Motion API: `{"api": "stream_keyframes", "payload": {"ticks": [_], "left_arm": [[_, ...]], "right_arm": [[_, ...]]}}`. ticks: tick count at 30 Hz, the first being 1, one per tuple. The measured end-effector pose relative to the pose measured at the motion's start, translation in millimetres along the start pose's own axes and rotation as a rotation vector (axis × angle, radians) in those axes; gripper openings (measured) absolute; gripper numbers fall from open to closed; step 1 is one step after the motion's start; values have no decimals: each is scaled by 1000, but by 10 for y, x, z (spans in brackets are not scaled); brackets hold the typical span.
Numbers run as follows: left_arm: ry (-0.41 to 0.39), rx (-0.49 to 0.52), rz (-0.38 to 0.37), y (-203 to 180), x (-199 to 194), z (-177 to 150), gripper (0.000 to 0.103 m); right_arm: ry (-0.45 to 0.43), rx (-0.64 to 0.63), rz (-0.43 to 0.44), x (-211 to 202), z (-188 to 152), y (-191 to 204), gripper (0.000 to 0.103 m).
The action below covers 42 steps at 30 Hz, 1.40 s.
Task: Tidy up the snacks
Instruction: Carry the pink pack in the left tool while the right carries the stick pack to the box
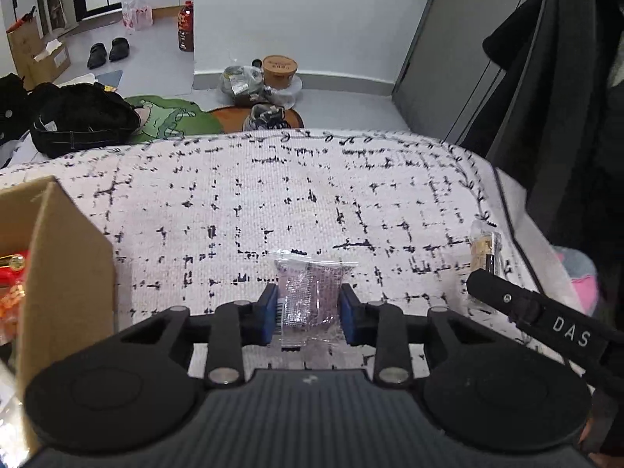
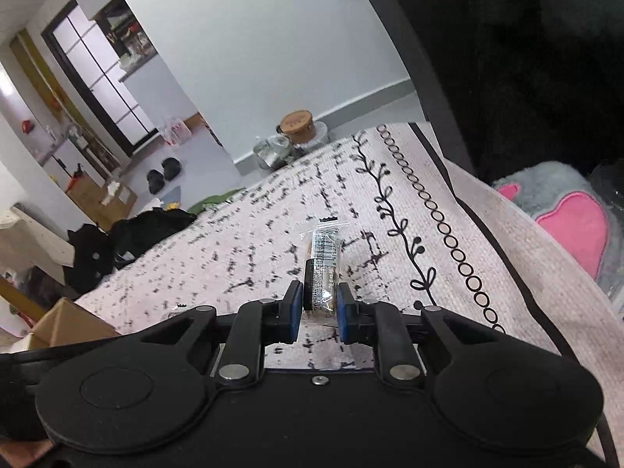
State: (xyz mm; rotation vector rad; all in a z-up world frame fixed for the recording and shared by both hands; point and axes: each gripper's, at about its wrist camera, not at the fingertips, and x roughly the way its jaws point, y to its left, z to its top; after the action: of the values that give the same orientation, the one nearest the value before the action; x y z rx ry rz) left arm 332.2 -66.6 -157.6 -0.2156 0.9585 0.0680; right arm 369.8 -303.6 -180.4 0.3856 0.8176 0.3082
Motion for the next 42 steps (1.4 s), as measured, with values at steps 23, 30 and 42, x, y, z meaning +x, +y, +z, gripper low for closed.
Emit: {"api": "stream_keyframes", "payload": {"ticks": [23, 30, 42], "left_arm": [[-92, -127, 50, 786, -953, 85, 31], [-100, -162, 60, 1143, -1163, 69, 31], [-116, -206, 38, 1603, -1443, -15, 31]], "right_arm": [[-70, -89, 244, -169, -10, 900, 18], [-45, -134, 284, -130, -94, 1175, 18], [-7, -219, 320, -200, -296, 1641, 18]]}}
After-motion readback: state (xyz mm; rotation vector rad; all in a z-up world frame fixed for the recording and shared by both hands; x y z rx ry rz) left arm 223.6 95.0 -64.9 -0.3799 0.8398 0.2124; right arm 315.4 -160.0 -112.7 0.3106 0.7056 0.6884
